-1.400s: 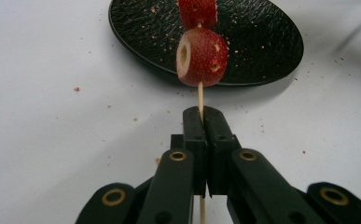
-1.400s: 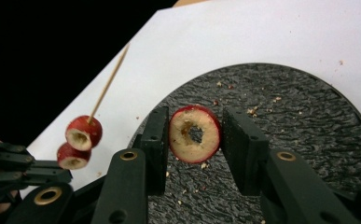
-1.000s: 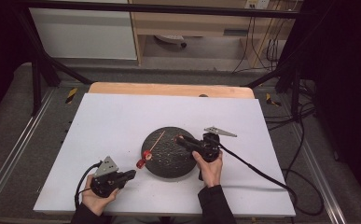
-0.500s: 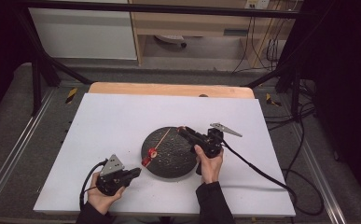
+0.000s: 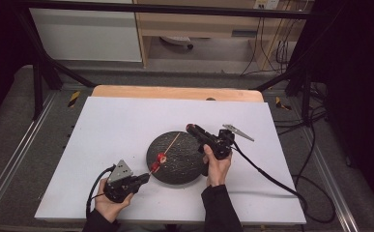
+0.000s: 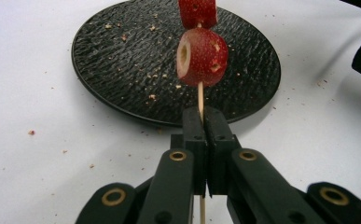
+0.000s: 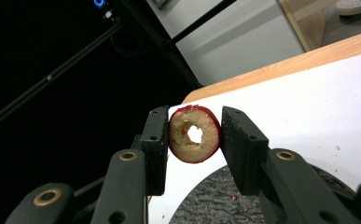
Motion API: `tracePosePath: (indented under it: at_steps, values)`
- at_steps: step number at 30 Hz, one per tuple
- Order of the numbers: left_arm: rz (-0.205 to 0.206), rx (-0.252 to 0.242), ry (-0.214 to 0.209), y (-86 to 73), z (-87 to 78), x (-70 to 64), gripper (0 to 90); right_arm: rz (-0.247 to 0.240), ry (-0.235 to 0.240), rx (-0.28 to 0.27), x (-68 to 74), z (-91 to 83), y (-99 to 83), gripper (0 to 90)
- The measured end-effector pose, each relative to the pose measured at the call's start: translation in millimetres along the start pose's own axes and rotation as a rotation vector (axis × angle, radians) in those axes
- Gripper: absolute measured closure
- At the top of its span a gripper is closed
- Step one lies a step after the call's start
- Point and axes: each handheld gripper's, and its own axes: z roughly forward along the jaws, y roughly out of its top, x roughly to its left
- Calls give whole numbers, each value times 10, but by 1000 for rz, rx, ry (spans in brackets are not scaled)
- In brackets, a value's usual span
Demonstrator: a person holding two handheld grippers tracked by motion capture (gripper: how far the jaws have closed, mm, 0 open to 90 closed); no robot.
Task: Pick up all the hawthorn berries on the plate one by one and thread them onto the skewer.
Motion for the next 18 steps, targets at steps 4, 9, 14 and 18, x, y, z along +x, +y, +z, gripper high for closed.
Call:
tracePosePath:
  at_steps: [4,9,14,18]
  values:
    - [-3,-6,1,8,7,-11,887,22,3,-13,-12,14,17,635]
    - [-3,-7,-1,13,28,-41,887,42,7,-32,-16,21,26,635]
    - [-4,-14,-2,24,51,-68,887,64,18,-51,-24,41,16,635]
    - [-13,-20,0,42,65,-85,887,70,23,-68,-23,43,15,635]
